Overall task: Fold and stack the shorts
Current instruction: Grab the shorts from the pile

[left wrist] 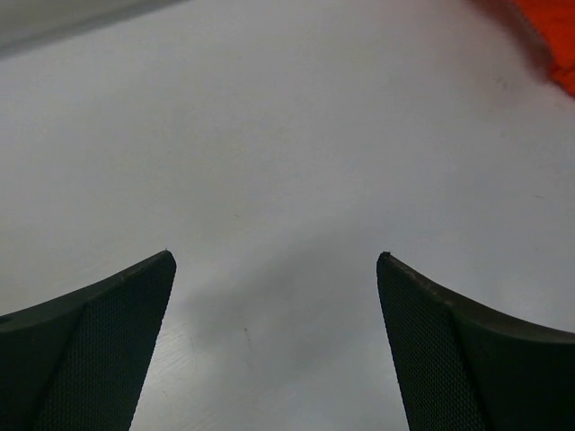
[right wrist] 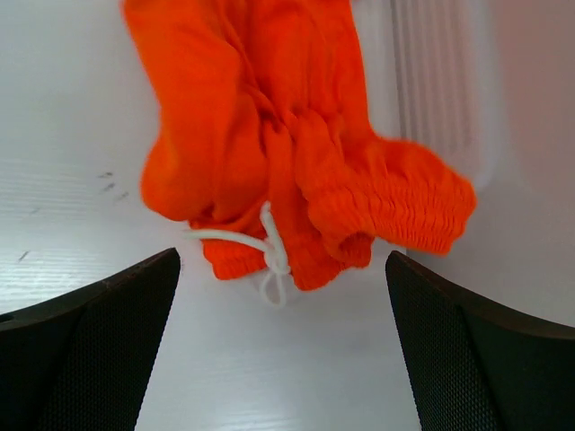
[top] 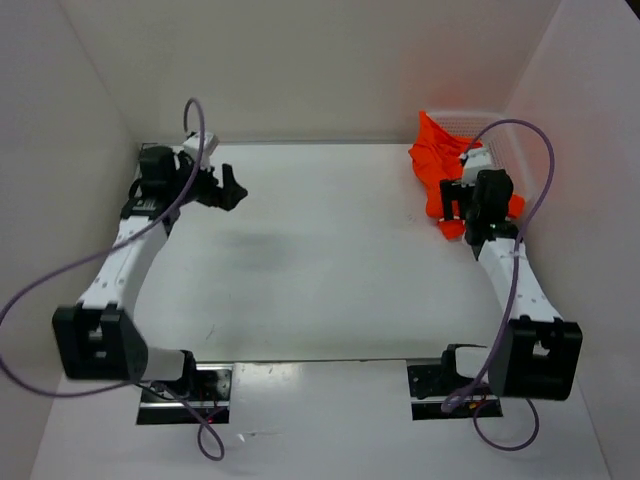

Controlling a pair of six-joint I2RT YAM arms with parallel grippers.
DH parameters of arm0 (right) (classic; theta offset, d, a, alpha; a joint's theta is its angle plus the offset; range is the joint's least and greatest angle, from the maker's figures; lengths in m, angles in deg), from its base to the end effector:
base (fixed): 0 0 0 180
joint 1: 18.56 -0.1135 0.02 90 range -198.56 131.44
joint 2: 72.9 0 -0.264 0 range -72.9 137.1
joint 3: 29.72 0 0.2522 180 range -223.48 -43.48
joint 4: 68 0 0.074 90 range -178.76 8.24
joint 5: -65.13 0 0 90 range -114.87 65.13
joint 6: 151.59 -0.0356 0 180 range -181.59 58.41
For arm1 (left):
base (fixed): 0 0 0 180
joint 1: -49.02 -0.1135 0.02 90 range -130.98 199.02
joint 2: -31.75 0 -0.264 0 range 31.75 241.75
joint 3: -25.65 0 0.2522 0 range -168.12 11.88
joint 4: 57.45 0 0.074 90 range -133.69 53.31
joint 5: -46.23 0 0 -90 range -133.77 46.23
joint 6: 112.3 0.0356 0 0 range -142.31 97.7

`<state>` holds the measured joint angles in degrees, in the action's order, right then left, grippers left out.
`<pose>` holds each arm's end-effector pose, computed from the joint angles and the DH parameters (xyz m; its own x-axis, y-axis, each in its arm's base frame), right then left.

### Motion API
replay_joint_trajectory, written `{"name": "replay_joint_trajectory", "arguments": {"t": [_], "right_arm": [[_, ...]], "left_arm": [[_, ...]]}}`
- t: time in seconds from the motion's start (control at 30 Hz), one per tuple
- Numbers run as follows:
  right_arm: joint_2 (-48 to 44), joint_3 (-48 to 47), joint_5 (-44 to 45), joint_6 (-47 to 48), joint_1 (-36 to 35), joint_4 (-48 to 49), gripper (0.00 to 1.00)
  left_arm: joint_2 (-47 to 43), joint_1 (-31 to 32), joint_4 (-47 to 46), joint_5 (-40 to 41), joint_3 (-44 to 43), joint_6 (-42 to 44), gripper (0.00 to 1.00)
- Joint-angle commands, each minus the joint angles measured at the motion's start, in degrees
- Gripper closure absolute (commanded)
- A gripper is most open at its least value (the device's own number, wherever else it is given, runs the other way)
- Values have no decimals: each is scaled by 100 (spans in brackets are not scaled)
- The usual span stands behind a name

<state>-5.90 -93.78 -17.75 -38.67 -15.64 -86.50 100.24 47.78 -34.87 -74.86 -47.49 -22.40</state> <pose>0.2699 -0.0182 0.3036 -0.4008 -0.3665 -0.8397 0.0105 0.9146 -0.4042 0.2743 -0.0124 0.3474 -0.3086 -0.0082 -0.9512 0.4721 0.8668 -0.1606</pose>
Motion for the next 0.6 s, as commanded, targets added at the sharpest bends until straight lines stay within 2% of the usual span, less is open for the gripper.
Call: {"name": "replay_joint_trajectory", "arguments": {"t": [0.0,0.03,0.2,0.37,0.57], "right_arm": [[523,-673,97,-1586,577,-634,0],[724,-761,10,-1980,735,-565,0],[1130,-884,9,-2528,1482,-362,0],[1789,-1175,-1018,-2259,1887,-29,0],[2325,-1429,-1879,-1844,1888,-53,0]], "left_arm": [[1542,159,2114,683,-936,10,1],[1858,228,2202,683,-1214,10,1],[1861,466,1748,516,-1051,10,1],[1975,466,1667,-19,-997,10,1],[1975,466,1719,-72,-997,10,1]]}}
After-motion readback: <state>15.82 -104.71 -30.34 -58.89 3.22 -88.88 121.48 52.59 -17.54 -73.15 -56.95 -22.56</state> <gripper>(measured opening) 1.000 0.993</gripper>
